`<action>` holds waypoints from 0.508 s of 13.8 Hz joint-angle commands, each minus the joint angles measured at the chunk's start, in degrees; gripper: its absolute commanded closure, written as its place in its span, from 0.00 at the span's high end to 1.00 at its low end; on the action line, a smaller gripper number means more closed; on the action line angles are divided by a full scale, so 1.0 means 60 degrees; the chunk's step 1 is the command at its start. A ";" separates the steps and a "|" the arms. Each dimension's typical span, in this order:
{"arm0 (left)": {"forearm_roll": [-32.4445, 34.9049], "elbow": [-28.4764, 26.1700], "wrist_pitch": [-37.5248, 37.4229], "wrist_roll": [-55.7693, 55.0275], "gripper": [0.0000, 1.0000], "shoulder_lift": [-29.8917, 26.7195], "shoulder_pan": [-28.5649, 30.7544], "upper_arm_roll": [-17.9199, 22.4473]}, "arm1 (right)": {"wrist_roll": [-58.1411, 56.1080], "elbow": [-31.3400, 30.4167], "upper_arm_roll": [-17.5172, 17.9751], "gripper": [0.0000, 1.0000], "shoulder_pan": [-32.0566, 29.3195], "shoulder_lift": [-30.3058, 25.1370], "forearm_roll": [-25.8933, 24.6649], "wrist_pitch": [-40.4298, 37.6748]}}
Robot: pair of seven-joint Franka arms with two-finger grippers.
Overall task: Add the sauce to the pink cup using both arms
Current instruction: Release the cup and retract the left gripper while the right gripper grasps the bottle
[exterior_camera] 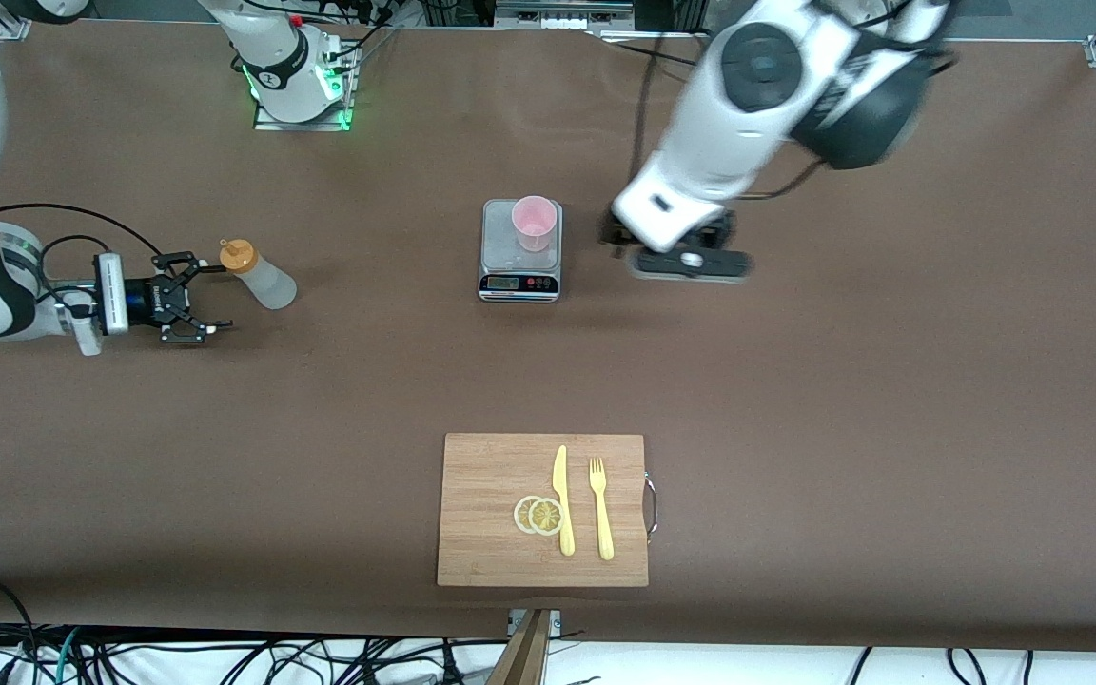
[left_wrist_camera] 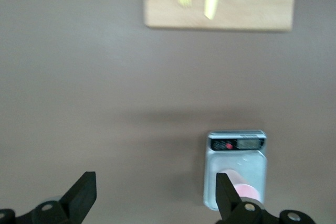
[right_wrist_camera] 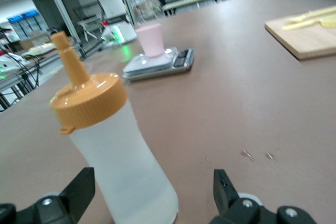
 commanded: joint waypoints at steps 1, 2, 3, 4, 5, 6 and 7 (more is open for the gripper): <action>-0.0179 0.0010 -0.1037 0.2052 1.00 -0.0722 0.0717 0.0954 | -0.0937 0.0155 -0.0048 1.00 -0.0058 0.0653 0.0686 -0.0730; -0.0135 0.0053 -0.1345 0.2523 1.00 -0.0898 0.1039 0.1103 | -0.1100 0.0213 -0.0048 1.00 0.0015 0.0888 0.0746 -0.0906; -0.0004 0.0054 -0.1652 0.2804 1.00 -0.1074 0.1376 0.1104 | -0.1261 0.0329 -0.0048 1.00 0.0103 0.1035 0.0732 -0.0936; 0.0069 0.0054 -0.1742 0.3096 1.00 -0.1177 0.1597 0.1133 | -0.1422 0.0359 -0.0048 1.00 0.0248 0.1095 0.0747 -0.0966; 0.0433 0.0097 -0.1801 0.3476 1.00 -0.1251 0.1831 0.1119 | -0.1467 0.0360 -0.0033 1.00 0.0322 0.1168 0.0747 -0.0981; 0.0726 0.0127 -0.2005 0.4002 1.00 -0.1367 0.2080 0.1076 | -0.1496 0.0389 -0.0033 1.00 0.0352 0.1212 0.0718 -0.0981; 0.0758 0.0142 -0.2152 0.4660 1.00 -0.1412 0.2343 0.1075 | -0.1555 0.0403 -0.0033 1.00 0.0352 0.1213 0.0616 -0.1024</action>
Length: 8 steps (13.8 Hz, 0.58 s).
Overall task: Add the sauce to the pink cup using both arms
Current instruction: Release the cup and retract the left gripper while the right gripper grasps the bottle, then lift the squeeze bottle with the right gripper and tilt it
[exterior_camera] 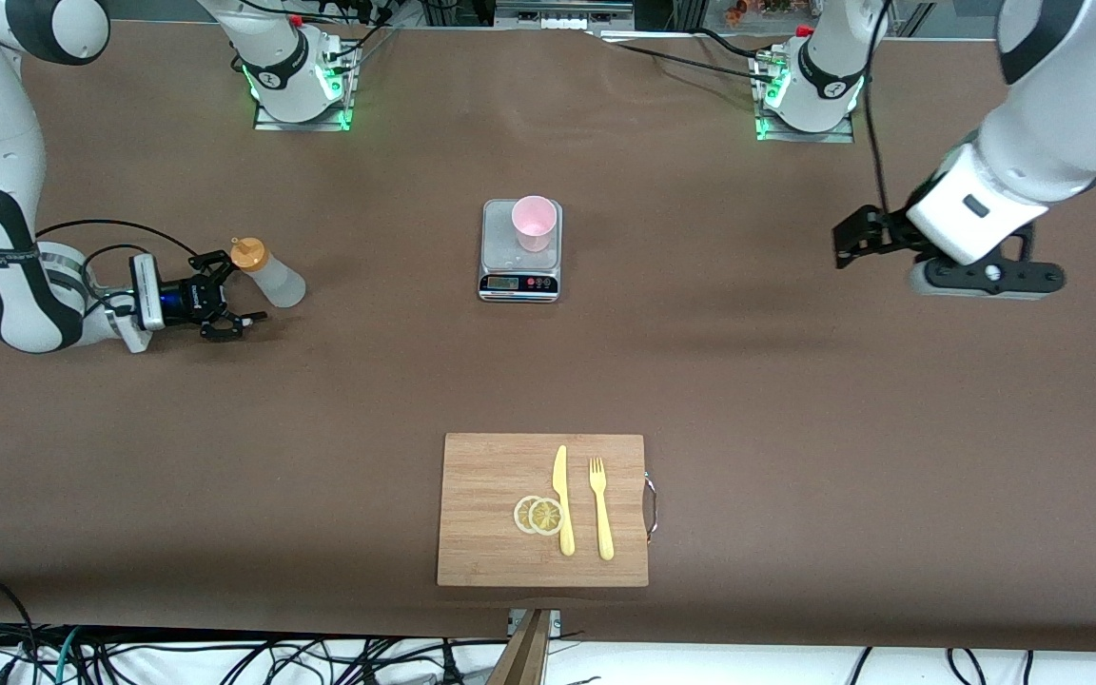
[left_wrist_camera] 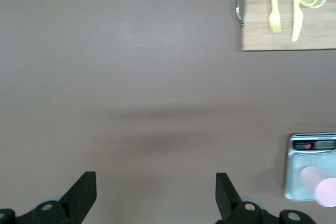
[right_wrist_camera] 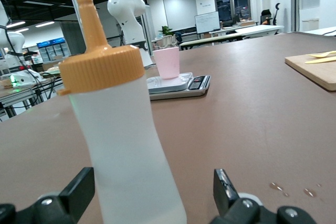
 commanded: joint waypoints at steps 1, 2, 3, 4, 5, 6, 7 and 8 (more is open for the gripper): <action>0.0303 0.0120 -0.0403 0.1490 1.00 -0.0192 0.0683 -0.0131 | -0.0250 0.0242 -0.0061 1.00 0.0085 0.0182 -0.0121 -0.0511; 0.0303 0.0150 -0.0447 0.1741 1.00 -0.0206 0.1048 -0.0117 | -0.0280 0.0242 -0.0061 1.00 0.0100 0.0241 -0.0384 -0.0702; 0.0274 0.0165 -0.0636 0.1787 1.00 -0.0207 0.1342 -0.0117 | -0.0338 0.0242 -0.0047 1.00 0.0143 0.0285 -0.0604 -0.0791; 0.0172 0.0165 -0.0928 0.1802 1.00 -0.0221 0.1606 -0.0117 | -0.0484 0.0242 -0.0047 1.00 0.0245 0.0329 -0.0636 -0.0850; 0.0157 0.0180 -0.1134 0.1817 1.00 -0.0236 0.1826 -0.0146 | -0.0558 0.0242 -0.0047 1.00 0.0333 0.0344 -0.0650 -0.0865; 0.0157 0.0165 -0.1194 0.1817 1.00 -0.0337 0.1886 -0.0160 | -0.0559 0.0242 -0.0047 1.00 0.0407 0.0344 -0.0650 -0.0894; 0.0157 0.0165 -0.1325 0.1803 1.00 -0.0324 0.1974 -0.0190 | -0.0559 0.0242 -0.0032 1.00 0.0495 0.0359 -0.0650 -0.0895; 0.0157 0.0165 -0.1370 0.1802 1.00 -0.0280 0.1975 -0.0219 | -0.0559 0.0242 -0.0018 1.00 0.0568 0.0402 -0.0650 -0.0880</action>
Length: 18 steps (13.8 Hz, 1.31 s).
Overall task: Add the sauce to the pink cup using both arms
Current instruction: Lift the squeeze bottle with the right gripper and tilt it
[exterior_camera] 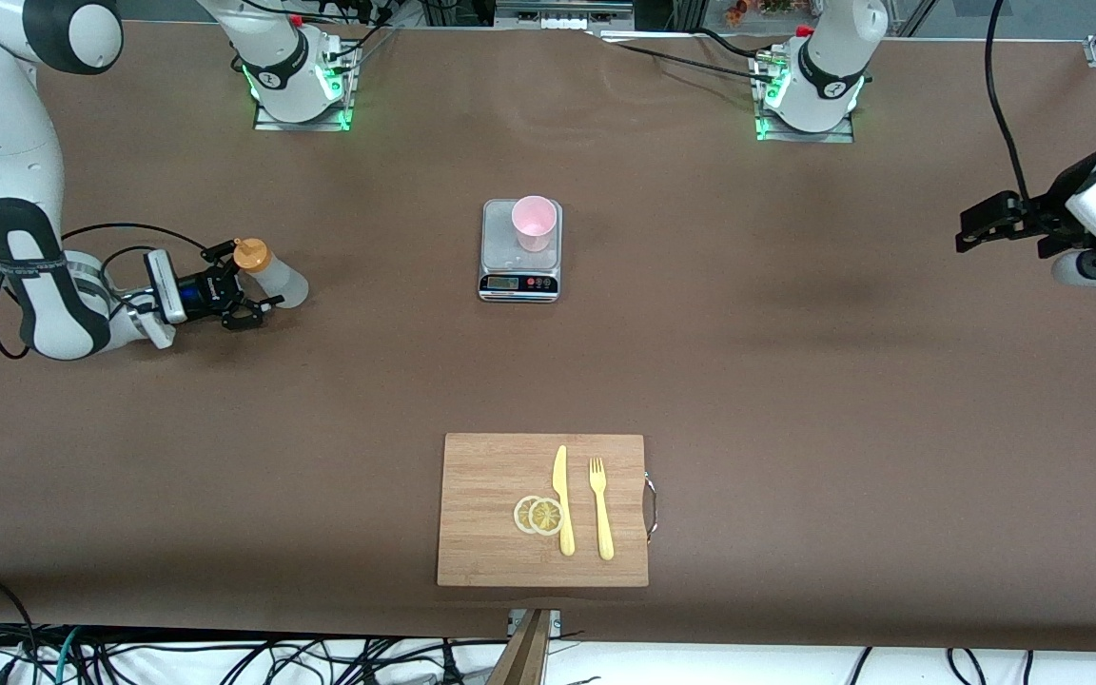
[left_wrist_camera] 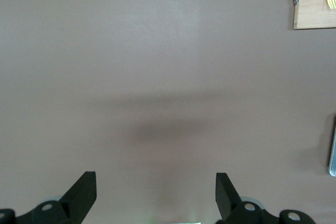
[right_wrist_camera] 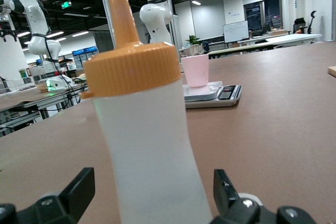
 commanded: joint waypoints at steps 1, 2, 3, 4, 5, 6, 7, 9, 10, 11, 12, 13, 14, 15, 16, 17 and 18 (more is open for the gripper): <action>-0.0009 0.0135 -0.0302 0.0118 1.00 -0.0005 0.0064 -0.0186 | -0.0136 0.0214 -0.0005 1.00 0.0253 0.0175 -0.0130 -0.0208; -0.0009 0.0135 -0.0302 0.0118 1.00 0.0068 0.0050 -0.0186 | -0.0049 0.0229 0.0010 1.00 0.0268 0.0160 -0.0130 -0.0208; -0.0009 0.0135 -0.0302 0.0103 1.00 0.0083 0.0035 -0.0186 | -0.0005 0.0244 0.0024 0.98 0.0326 0.0160 -0.0086 -0.0208; -0.0009 0.0135 -0.0302 0.0103 1.00 0.0098 0.0020 -0.0186 | 0.0010 0.0345 0.0068 0.81 0.0385 0.0175 -0.0057 -0.0194; -0.0009 0.0135 -0.0288 0.0118 1.00 0.0098 0.0020 -0.0186 | 0.0068 0.0404 0.0083 0.62 0.0400 0.0160 -0.0056 -0.0194; -0.0009 0.0149 -0.0287 0.0118 1.00 0.0098 0.0006 -0.0186 | 0.0170 0.0420 0.0083 0.45 0.0414 0.0160 -0.0042 -0.0179; -0.0009 0.0295 -0.0287 0.0089 1.00 0.0185 -0.0024 -0.0201 | 0.0244 0.0420 0.0083 0.27 0.0415 0.0160 -0.0042 -0.0165; 0.0005 0.0603 -0.0287 0.0059 1.00 0.0376 -0.0082 -0.0230 | 0.0289 0.0420 0.0083 0.01 0.0444 0.0146 -0.0042 -0.0121; 0.0005 0.0604 -0.0287 0.0074 1.00 0.0391 -0.0068 -0.0230 | 0.0318 0.0434 0.0083 0.00 0.0473 0.0131 -0.0027 -0.0121; 0.0005 0.0604 -0.0287 0.0088 1.00 0.0391 -0.0068 -0.0230 | 0.0593 0.0507 0.0098 0.00 0.0488 0.0102 -0.0027 -0.0135; 0.0005 0.0604 -0.0287 0.0089 1.00 0.0391 -0.0068 -0.0230 | 0.1089 0.0609 0.0098 0.00 0.0560 0.0058 -0.0042 -0.0208; 0.0005 0.0604 -0.0287 0.0103 1.00 0.0391 -0.0068 -0.0230 | 0.1631 0.0813 0.0228 0.00 0.0590 -0.0029 -0.0056 -0.0237; -0.0009 0.0604 -0.0287 0.0103 1.00 0.0391 -0.0068 -0.0230 | 0.2289 0.0931 0.0346 0.00 0.0605 -0.0132 -0.0085 -0.0339; -0.0009 0.0604 -0.0287 0.0103 1.00 0.0391 -0.0068 -0.0216 | 0.2890 0.1063 0.0463 0.00 0.0634 -0.0249 -0.0100 -0.0369; -0.0009 0.0604 -0.0287 0.0103 1.00 0.0391 -0.0068 -0.0230 | 0.3534 0.1224 0.0580 0.00 0.0736 -0.0439 -0.0173 -0.0355; -0.0009 0.0604 -0.0287 0.0103 1.00 0.0391 -0.0068 -0.0230 | 0.4121 0.1370 0.0596 0.00 0.0925 -0.0672 -0.0261 -0.0340; -0.0009 0.0604 -0.0287 0.0118 1.00 0.0391 -0.0068 -0.0230 | 0.4779 0.1502 0.0596 0.00 0.1188 -0.0936 -0.0537 -0.0268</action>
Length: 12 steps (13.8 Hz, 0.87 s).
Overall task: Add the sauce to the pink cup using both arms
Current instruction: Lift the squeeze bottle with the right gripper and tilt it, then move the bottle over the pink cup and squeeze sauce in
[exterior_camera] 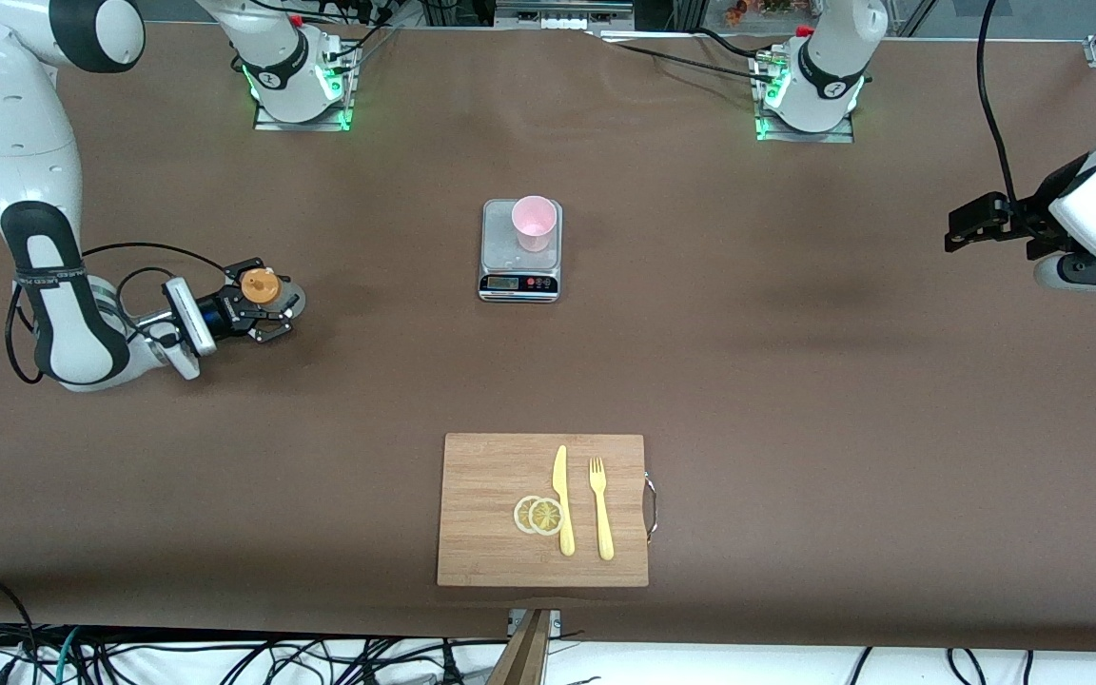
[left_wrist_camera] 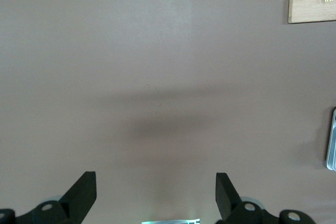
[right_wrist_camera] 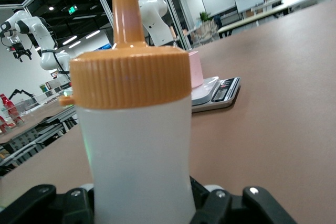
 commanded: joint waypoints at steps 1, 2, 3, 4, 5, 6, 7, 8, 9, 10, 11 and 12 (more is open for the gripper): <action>-0.0009 0.0323 -0.0159 0.0119 1.00 0.0137 -0.0034 0.0014 | 0.1854 0.0283 0.0048 0.00 0.0649 -0.1021 -0.0812 0.0003; -0.0009 0.0323 -0.0159 0.0119 1.00 0.0137 -0.0034 0.0014 | 0.2456 0.0385 0.0048 0.00 0.1000 -0.1372 -0.1294 0.0294; -0.0009 0.0323 -0.0159 0.0119 1.00 0.0137 -0.0034 0.0014 | 0.3100 0.0430 0.0048 0.00 0.1410 -0.1738 -0.1778 0.0529; -0.0009 0.0323 -0.0159 0.0133 1.00 0.0137 -0.0020 0.0028 | 0.3745 0.0430 0.0063 0.00 0.1892 -0.2119 -0.2406 0.0735; -0.0023 0.0323 -0.0159 0.0134 1.00 0.0137 -0.0019 0.0029 | 0.4331 0.0503 0.0063 0.00 0.2347 -0.2355 -0.2949 0.0940; -0.0009 0.0337 -0.0159 0.0119 1.00 0.0137 -0.0019 0.0029 | 0.4801 0.0634 0.0135 0.00 0.2714 -0.2459 -0.3404 0.1014; -0.0009 0.0338 -0.0159 0.0119 1.00 0.0137 -0.0034 0.0029 | 0.5313 0.0780 0.0238 0.00 0.3095 -0.2518 -0.3829 0.1059; -0.0023 0.0338 -0.0159 0.0090 1.00 0.0137 -0.0034 0.0029 | 0.5811 0.0956 0.0340 0.00 0.3446 -0.2562 -0.4341 0.1073; -0.0024 0.0352 -0.0159 0.0090 1.00 0.0166 -0.0049 0.0014 | 0.6164 0.1059 0.0472 0.00 0.3798 -0.2577 -0.4912 0.1088; -0.0009 0.0352 -0.0159 0.0075 1.00 0.0181 -0.0063 0.0014 | 0.6589 0.1075 0.0633 0.00 0.4033 -0.2649 -0.5251 0.1132; -0.0009 0.0352 -0.0159 0.0075 1.00 0.0181 -0.0063 0.0014 | 0.7245 0.1075 0.0852 0.00 0.4355 -0.2781 -0.5718 0.1190; -0.0009 0.0352 -0.0159 0.0075 1.00 0.0181 -0.0063 0.0014 | 0.7832 0.1075 0.1013 0.00 0.4532 -0.2782 -0.6158 0.1205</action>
